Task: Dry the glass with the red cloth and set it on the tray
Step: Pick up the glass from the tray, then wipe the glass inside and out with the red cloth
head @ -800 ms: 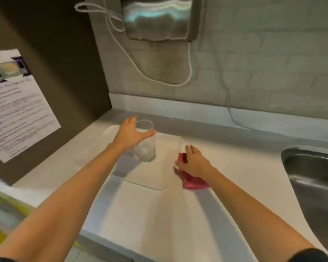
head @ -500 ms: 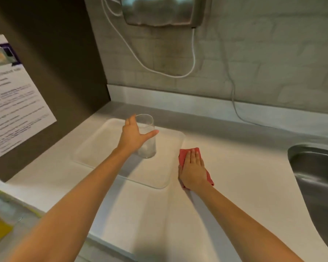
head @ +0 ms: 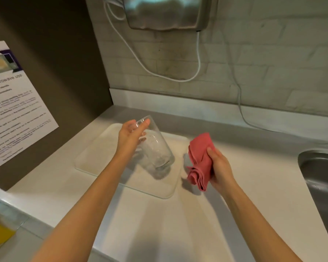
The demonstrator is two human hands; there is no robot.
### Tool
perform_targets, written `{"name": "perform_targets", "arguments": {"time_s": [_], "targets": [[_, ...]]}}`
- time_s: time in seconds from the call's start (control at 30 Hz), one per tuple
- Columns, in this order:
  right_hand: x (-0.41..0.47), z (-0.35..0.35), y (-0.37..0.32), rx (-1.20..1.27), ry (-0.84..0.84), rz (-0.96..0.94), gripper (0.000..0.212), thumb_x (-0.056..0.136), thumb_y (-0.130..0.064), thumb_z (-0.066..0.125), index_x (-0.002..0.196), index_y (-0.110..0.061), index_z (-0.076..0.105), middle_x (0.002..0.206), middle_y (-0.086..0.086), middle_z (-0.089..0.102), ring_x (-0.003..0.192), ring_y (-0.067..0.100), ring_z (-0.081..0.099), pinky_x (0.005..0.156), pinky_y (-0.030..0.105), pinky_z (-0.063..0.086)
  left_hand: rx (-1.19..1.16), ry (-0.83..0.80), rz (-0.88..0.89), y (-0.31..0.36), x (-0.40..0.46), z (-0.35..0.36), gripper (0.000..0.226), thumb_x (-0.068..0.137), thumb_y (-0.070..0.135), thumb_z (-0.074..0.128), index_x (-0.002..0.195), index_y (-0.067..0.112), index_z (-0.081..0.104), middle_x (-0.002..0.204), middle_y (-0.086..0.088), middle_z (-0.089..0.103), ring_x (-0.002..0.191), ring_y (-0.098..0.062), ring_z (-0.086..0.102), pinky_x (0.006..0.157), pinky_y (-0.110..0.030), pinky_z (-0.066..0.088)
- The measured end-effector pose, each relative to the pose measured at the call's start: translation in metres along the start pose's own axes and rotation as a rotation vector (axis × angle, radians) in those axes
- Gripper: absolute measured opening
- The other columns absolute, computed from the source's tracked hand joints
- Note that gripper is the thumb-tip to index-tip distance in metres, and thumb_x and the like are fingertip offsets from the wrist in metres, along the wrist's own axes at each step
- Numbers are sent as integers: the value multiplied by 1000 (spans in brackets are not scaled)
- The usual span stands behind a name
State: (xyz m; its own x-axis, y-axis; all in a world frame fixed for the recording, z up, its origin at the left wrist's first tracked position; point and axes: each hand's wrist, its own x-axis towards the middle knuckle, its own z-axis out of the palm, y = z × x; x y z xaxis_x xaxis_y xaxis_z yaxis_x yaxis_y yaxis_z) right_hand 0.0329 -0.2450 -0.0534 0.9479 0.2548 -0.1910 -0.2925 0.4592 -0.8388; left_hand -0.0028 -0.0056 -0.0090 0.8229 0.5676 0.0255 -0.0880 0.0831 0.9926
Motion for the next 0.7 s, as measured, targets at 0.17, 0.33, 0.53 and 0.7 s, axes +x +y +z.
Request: {"name": "perform_targets", "arguments": {"time_s": [0.17, 0.33, 0.53, 0.7], "targets": [[-14, 48, -30, -350, -207, -338, 25, 97, -17, 47, 116, -28, 58, 112, -3, 65, 89, 1, 65, 75, 19, 51, -272, -223, -228, 10, -16, 15, 45, 69, 48, 71, 94, 12, 63, 67, 1, 72, 65, -16, 68, 72, -39, 60], [-31, 92, -25, -962, -587, -612, 45, 100, -27, 38, 144, -24, 29, 154, -6, 25, 140, 1, 20, 113, 16, 18, -334, -355, -279, 10, -25, 13, 46, 82, 50, 60, 94, 8, 74, 86, -10, 76, 78, -21, 72, 66, -33, 58], [-52, 69, -1, -1163, -741, -919, 39, 98, -14, 44, 136, -9, 45, 149, 4, 35, 144, 22, 17, 119, 44, 14, -178, -192, -360, 13, -30, 0, 63, 67, 63, 66, 102, 11, 64, 89, -8, 69, 75, -21, 68, 69, -33, 56], [-47, 44, 4, -1224, -864, -1094, 37, 95, -14, 41, 126, 1, 54, 139, 17, 47, 138, 34, 28, 116, 50, 20, -179, -170, -371, 12, -35, 6, 64, 60, 60, 68, 102, 13, 59, 103, -9, 62, 87, -23, 63, 81, -37, 52]]}}
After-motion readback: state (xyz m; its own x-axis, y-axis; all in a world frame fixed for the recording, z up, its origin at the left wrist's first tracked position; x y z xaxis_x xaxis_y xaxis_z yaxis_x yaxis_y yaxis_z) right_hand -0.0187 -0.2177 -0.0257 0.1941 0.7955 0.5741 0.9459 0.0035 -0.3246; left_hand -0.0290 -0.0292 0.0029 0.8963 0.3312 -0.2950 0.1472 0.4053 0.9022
